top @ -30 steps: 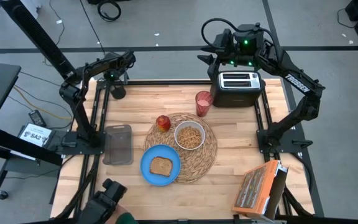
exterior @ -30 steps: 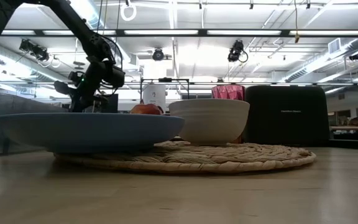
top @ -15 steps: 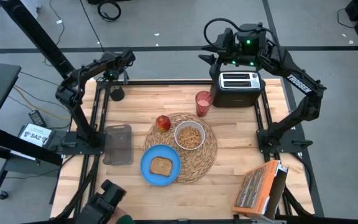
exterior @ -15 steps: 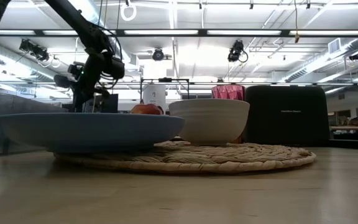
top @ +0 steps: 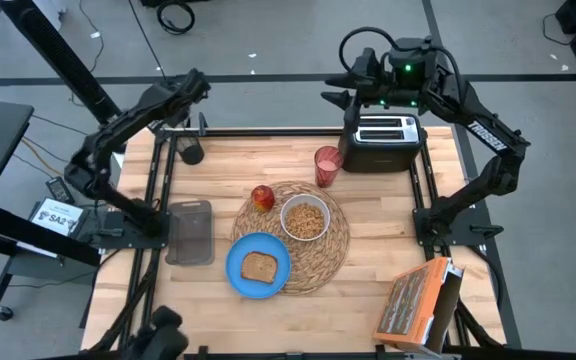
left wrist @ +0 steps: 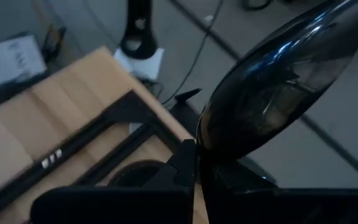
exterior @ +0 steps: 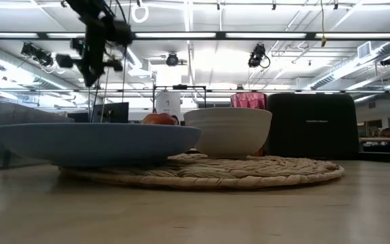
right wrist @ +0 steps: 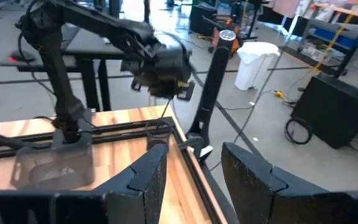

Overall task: Arrange a breakfast setting
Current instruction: Put the black spoon on the brown table mat

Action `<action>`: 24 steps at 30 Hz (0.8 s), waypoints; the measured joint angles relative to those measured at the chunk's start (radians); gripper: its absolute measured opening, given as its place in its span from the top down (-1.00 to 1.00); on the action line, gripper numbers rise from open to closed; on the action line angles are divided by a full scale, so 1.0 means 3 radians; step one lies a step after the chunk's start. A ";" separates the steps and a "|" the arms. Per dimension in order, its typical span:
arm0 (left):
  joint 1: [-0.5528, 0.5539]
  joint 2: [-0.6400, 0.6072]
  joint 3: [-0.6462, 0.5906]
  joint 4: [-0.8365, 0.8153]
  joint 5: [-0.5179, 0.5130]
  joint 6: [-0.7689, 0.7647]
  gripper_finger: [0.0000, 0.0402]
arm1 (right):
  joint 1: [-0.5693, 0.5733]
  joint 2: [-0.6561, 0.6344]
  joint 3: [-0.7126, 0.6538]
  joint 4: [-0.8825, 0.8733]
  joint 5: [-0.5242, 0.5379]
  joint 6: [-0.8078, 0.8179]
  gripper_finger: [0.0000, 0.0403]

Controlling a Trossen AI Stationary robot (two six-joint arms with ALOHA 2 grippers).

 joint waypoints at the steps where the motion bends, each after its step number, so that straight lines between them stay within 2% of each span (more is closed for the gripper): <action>1: -0.0023 -0.0100 0.0000 0.0002 -0.0041 0.0086 0.92 | 0.0016 0.0001 0.0000 0.0000 -0.0018 0.0001 0.20; 5: -0.0110 -0.0505 0.0000 0.0007 -0.0162 0.0296 0.92 | 0.0073 0.0001 0.0000 0.0111 -0.0047 0.0004 0.20; 10: -0.0253 -0.1016 0.0000 0.0253 -0.0056 0.0836 0.92 | 0.0182 0.0024 -0.0043 0.0371 -0.0126 0.0066 0.20; 14: -0.0453 -0.1410 0.0000 0.0602 0.0355 0.1531 0.92 | 0.0351 0.0041 -0.0275 0.0701 -0.0322 0.0368 0.19; 19: -0.0808 -0.1807 0.0000 0.0966 0.1207 0.2262 0.92 | 0.0707 0.0087 -0.0713 0.1209 -0.0331 0.0730 0.20; 24: -0.1331 -0.2072 0.0000 0.1231 0.1743 0.2571 0.92 | 0.1159 0.0092 -0.1197 0.1858 0.0062 0.1162 0.20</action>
